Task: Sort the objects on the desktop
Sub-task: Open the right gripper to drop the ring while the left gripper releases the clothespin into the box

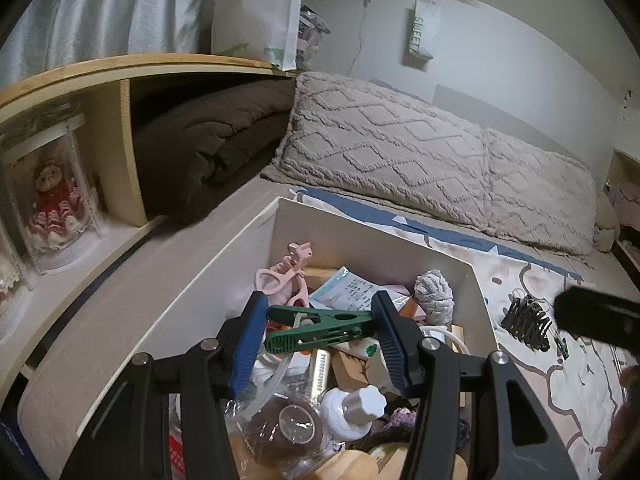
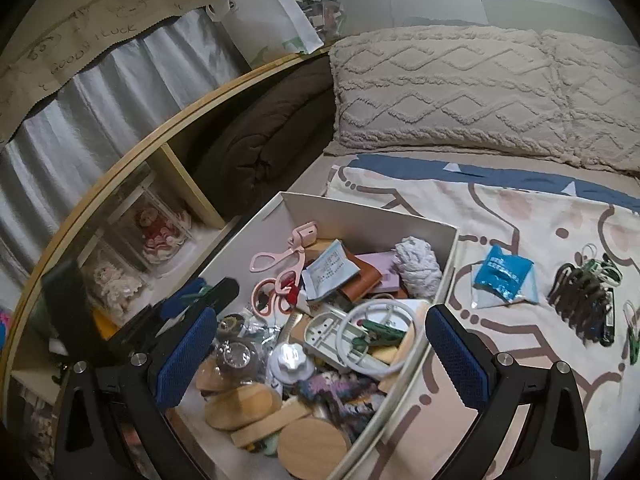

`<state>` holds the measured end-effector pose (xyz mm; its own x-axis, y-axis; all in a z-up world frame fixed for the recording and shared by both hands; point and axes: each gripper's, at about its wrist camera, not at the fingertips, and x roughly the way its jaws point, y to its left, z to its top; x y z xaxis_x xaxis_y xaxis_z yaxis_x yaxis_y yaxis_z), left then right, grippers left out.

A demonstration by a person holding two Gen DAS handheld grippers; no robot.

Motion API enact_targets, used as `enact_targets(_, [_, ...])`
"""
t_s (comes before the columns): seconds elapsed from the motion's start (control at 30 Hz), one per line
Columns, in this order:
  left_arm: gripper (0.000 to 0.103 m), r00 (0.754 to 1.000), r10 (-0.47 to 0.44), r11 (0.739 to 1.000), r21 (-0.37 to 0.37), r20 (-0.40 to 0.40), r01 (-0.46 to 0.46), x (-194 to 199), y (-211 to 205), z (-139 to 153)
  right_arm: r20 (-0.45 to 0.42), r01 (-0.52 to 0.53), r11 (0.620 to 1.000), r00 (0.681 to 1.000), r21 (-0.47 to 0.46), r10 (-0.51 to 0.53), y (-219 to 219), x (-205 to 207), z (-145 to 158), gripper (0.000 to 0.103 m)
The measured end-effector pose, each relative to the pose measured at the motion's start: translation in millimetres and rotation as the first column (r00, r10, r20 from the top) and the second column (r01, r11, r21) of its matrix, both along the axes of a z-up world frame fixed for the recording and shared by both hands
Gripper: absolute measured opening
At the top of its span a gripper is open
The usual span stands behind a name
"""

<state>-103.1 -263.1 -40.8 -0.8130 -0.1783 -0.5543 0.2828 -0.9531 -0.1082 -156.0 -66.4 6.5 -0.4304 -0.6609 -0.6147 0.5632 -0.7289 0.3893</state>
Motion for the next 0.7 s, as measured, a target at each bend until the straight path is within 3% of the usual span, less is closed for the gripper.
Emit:
enact_targets(0.27, [0.054,1.000,-0.001,1.000,-0.006,0.023,0.001,-8.6,0.8,0.0,-0.013,-0.018,1.000,1.000,0.006,0.018,7.9,11.3,0.6,0.103])
enact_targets(0.33, [0.077,0.999,0.007,1.000,0.010,0.035,-0.007,-10.2,-1.3,-1.4,-0.014,-0.023,1.000,1.000,0.004,0.023,8.1,12.5,0.3,0.103])
enact_targets(0.37, [0.094,0.999,0.015,1.000,0.013,0.035,-0.016,-9.0,-1.6,-1.0,-0.013,-0.024,1.000,1.000,0.005,0.024,7.9,12.8,0.1,0.103])
enact_targets(0.4, [0.097,1.000,0.021,1.000,0.008,0.020,-0.021,-6.2,-1.1,0.9,-0.013,-0.026,1.000,1.000,0.006,0.026,7.6,13.0,-0.2,0.103])
enact_targets(0.7, [0.097,0.999,0.040,0.999,-0.028,0.026,-0.039,-3.4,1.2,0.6,-0.010,-0.027,1.000,1.000,0.005,0.027,6.3,13.2,-1.4,0.103])
